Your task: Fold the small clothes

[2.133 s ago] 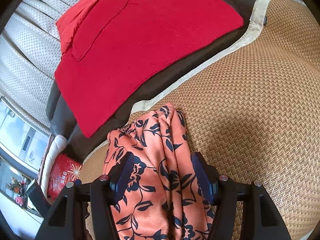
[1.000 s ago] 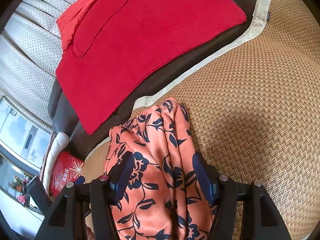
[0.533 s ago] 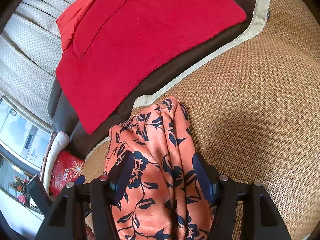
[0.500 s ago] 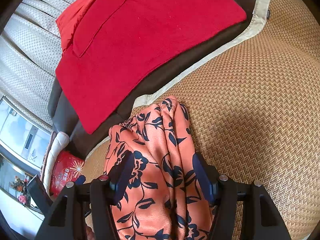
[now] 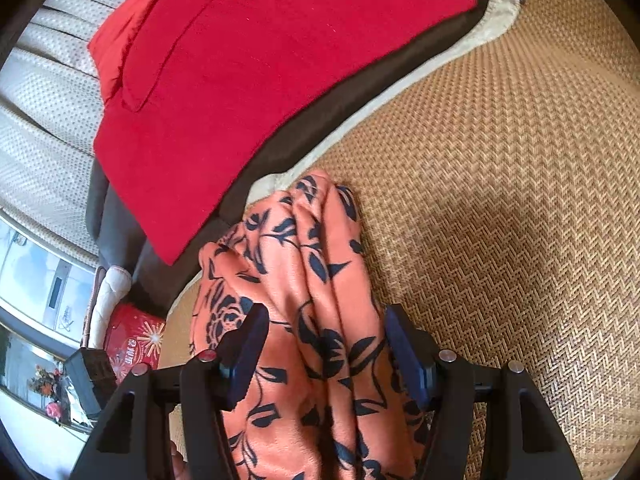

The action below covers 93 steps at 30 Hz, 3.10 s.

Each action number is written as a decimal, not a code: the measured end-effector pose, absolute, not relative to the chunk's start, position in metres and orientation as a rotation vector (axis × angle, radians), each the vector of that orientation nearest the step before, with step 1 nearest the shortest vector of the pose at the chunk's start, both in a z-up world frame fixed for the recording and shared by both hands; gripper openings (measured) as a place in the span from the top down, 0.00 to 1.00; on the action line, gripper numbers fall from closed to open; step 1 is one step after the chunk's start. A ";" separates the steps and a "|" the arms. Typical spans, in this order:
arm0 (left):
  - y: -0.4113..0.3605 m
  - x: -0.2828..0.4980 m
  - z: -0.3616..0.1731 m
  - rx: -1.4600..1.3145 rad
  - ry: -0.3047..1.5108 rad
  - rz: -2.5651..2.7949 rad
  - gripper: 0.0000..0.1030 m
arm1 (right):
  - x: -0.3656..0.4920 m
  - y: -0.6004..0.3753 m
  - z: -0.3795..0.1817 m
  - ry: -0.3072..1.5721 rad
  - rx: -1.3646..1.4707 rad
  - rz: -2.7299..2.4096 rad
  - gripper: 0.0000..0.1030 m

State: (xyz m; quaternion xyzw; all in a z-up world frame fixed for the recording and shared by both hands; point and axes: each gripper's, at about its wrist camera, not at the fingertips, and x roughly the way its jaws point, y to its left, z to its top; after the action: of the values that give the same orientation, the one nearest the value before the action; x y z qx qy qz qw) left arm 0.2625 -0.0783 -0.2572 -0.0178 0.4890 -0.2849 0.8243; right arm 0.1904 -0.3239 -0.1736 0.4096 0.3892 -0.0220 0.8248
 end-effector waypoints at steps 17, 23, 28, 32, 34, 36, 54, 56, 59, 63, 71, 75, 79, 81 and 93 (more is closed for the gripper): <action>-0.077 0.261 -0.254 0.086 0.968 -0.503 0.15 | 0.206 -0.285 -0.181 0.866 0.764 0.043 0.45; -0.082 0.262 -0.249 0.133 0.937 -0.489 0.15 | 0.192 -0.302 -0.167 0.774 0.819 0.025 0.47; -0.080 0.254 -0.243 0.145 0.923 -0.481 0.15 | 0.175 -0.323 -0.159 0.705 0.839 -0.010 0.33; -0.086 0.254 -0.241 0.148 0.916 -0.487 0.15 | 0.172 -0.345 -0.173 0.724 0.910 -0.030 0.33; -0.093 0.253 -0.239 0.150 0.914 -0.489 0.15 | 0.172 -0.348 -0.178 0.732 0.921 -0.024 0.32; -0.095 0.252 -0.238 0.150 0.913 -0.495 0.15 | 0.171 -0.350 -0.182 0.736 0.932 -0.013 0.32; -0.105 0.261 -0.246 0.103 0.942 -0.545 0.15 | 0.207 -0.346 -0.211 0.792 0.964 0.020 0.31; -0.105 0.264 -0.252 0.078 0.964 -0.567 0.15 | 0.211 -0.342 -0.211 0.793 0.958 0.044 0.31; -0.104 0.271 -0.257 0.014 1.011 -0.616 0.15 | 0.221 -0.329 -0.213 0.817 0.960 0.109 0.30; -0.100 0.279 -0.261 -0.056 1.049 -0.651 0.15 | 0.234 -0.311 -0.211 0.832 0.887 0.119 0.25; -0.099 0.288 -0.264 -0.085 1.041 -0.664 0.16 | 0.250 -0.281 -0.211 0.836 0.781 0.110 0.24; -0.096 0.285 -0.262 -0.101 1.016 -0.635 0.31 | 0.255 -0.253 -0.209 0.840 0.698 0.097 0.39; -0.092 0.282 -0.258 -0.099 0.992 -0.632 0.46 | 0.257 -0.239 -0.204 0.811 0.674 0.085 0.48; -0.090 0.278 -0.253 -0.085 0.974 -0.623 0.50 | 0.259 -0.231 -0.199 0.791 0.664 0.083 0.49; -0.059 0.257 -0.228 -0.025 0.927 -0.555 0.56 | 0.264 -0.173 -0.174 0.718 0.637 0.173 0.52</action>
State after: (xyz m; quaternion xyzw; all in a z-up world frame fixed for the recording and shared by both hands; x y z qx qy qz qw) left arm 0.2575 -0.0590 -0.2281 -0.0121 0.4412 -0.2642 0.8576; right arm 0.2645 -0.1728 -0.1735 0.3061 0.3447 0.0830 0.8835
